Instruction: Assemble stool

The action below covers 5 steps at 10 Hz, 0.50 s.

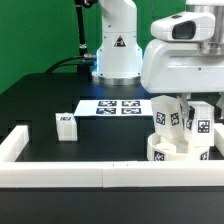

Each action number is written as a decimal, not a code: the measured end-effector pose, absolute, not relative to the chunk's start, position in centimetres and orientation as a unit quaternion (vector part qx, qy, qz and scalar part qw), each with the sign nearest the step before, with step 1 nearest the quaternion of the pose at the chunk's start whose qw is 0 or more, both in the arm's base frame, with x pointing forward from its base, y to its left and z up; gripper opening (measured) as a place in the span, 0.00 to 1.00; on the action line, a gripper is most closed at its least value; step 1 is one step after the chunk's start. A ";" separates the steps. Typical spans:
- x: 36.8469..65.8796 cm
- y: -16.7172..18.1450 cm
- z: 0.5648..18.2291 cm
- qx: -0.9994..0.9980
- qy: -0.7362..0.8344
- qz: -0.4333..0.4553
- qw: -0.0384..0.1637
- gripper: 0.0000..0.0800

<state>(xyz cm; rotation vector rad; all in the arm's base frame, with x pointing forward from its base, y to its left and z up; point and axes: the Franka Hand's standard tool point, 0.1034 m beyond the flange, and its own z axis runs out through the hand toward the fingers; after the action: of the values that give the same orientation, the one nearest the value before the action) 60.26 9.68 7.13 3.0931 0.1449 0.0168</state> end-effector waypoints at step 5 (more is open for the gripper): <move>61.1 10.1 7.1 0.963 -0.268 0.019 0.000 0.42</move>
Offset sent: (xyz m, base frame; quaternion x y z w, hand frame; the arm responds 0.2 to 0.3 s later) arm 0.0141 0.0030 0.0014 0.0225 -0.0140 0.3468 0.9376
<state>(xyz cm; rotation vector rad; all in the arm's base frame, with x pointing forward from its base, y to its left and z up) 61.13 10.06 7.11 3.0254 -0.8410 0.0606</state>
